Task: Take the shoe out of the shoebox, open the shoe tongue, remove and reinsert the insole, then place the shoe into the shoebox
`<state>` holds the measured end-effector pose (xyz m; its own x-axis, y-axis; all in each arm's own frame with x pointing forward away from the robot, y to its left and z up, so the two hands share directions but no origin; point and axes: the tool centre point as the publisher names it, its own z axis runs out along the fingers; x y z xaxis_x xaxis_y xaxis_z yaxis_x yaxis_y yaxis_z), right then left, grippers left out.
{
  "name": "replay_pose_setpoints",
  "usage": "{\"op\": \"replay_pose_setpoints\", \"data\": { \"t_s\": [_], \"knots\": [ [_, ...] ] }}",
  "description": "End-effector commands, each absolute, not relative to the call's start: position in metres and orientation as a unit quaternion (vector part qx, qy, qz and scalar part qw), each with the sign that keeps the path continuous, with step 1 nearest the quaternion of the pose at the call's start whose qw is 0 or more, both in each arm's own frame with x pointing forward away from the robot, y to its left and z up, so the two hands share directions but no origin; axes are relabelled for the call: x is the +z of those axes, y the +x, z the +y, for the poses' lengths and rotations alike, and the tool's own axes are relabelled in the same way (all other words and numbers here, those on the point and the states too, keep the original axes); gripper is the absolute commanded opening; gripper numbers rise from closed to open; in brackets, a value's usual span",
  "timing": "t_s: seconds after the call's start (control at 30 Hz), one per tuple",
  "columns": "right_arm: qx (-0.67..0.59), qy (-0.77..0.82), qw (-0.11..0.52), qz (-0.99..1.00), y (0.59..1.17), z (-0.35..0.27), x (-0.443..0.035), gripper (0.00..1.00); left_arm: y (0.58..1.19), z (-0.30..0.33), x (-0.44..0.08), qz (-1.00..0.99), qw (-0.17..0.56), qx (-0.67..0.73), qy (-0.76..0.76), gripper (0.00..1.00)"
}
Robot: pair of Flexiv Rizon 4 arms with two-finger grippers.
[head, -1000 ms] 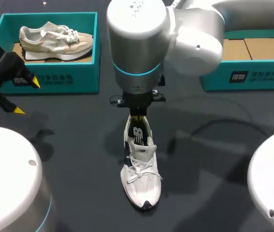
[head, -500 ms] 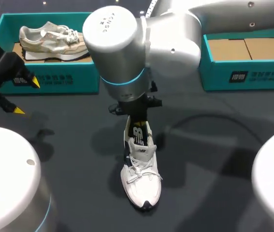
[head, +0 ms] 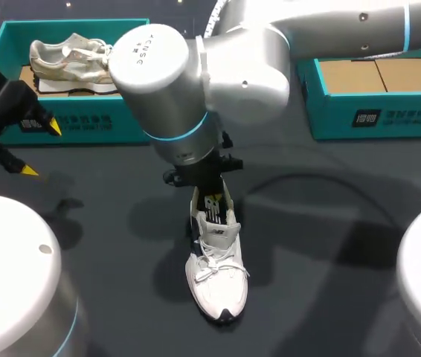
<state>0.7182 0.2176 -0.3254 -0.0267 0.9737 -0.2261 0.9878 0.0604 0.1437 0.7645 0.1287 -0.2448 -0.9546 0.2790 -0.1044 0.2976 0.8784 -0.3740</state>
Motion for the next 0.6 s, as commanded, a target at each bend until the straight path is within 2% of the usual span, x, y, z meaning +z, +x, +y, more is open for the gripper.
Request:
{"op": "replay_pose_setpoints", "data": {
  "t_s": [0.03, 0.37, 0.6],
  "knots": [
    [-0.037, 0.741, 0.169, 0.649, 0.716, 0.221, -0.347, 0.00, 0.764, 0.129, -0.244, 0.969, 0.023, -0.196, 0.149, 1.00],
    [-0.029, 0.764, 0.192, 0.615, 0.709, 0.209, -0.369, 0.00, 0.764, 0.129, -0.244, 0.969, 0.023, -0.196, 0.149, 1.00],
    [-0.057, 0.772, 0.237, 0.588, 0.704, 0.210, -0.384, 0.00, 0.764, 0.129, -0.244, 0.969, 0.023, -0.196, 0.149, 1.00]
  ]
}}
